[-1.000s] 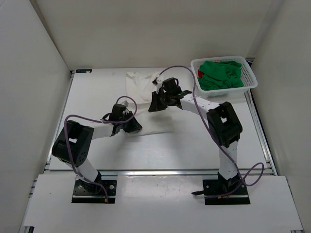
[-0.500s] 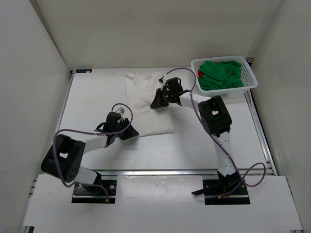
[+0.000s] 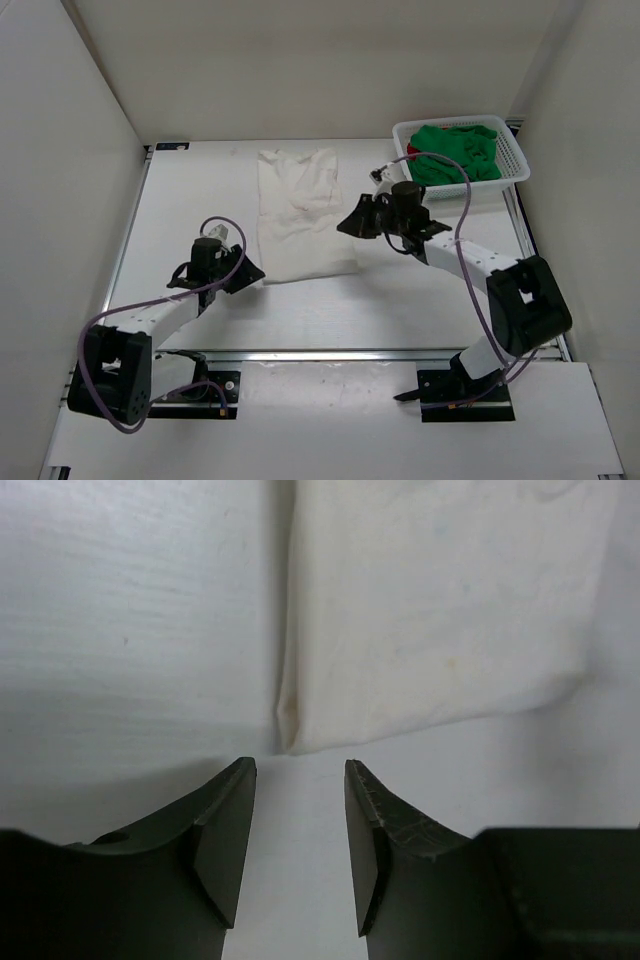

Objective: Fold and stack the t-shirts
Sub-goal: Grab one side of the 2/3 rectangular tshirt with both arms

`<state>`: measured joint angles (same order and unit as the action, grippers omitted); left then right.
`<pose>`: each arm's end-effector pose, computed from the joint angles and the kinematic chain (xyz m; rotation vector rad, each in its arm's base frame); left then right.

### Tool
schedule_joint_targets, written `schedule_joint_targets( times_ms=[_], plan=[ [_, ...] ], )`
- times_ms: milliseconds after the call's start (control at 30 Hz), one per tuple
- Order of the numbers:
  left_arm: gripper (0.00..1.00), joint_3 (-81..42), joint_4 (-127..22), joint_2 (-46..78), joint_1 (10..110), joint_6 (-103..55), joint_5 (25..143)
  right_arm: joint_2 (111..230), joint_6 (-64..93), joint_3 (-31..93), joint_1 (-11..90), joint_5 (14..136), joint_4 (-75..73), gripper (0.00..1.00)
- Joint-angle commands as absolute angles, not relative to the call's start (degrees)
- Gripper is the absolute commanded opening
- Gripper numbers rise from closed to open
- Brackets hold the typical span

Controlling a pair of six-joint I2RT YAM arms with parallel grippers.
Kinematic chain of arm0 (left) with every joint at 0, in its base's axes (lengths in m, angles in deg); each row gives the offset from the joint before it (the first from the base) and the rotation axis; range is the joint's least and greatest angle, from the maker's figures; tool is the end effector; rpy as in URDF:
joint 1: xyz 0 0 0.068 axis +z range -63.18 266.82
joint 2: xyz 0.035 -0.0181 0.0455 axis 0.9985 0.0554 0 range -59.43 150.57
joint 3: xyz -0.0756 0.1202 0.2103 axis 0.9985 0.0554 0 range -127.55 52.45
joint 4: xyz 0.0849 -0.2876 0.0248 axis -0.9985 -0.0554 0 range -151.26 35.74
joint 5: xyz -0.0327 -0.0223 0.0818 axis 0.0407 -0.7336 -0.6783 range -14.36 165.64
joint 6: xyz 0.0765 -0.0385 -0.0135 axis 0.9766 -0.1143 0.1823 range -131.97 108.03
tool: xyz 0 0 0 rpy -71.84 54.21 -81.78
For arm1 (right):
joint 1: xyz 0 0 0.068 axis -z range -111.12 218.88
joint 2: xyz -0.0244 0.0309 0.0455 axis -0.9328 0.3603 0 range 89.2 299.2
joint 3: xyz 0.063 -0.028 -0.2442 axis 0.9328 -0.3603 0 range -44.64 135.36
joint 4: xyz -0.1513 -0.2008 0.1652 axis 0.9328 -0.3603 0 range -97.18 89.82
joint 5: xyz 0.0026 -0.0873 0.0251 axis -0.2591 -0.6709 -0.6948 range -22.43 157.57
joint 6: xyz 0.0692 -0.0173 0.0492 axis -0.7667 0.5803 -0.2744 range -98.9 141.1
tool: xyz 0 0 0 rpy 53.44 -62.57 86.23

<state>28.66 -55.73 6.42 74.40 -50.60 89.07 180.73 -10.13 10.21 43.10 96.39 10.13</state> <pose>0.2705 -0.0778 0.0866 -0.4284 2.3784 -0.7032 0.3609 0.2153 0.1718 -0.2382 2.1480 1.1138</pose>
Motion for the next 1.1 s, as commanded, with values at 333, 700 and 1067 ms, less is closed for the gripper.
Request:
schedule_joint_targets(
  times_ms=[333, 700, 1067],
  plan=[
    [0.51, 30.2, -50.7, 15.9, 71.6, -51.4, 85.7, 176.6, -10.3, -8.0, 48.8, 97.6, 17.0, 0.46],
    [0.33, 30.2, -49.4, 18.0, 71.3, -52.6, 83.8, 188.5, -14.8, -7.8, 48.5, 101.3, 26.2, 0.32],
    [0.01, 28.7, -50.9, 16.4, 69.8, -51.6, 84.0, 186.0, -14.6, -9.1, 46.7, 99.1, 24.8, 0.00]
  ],
)
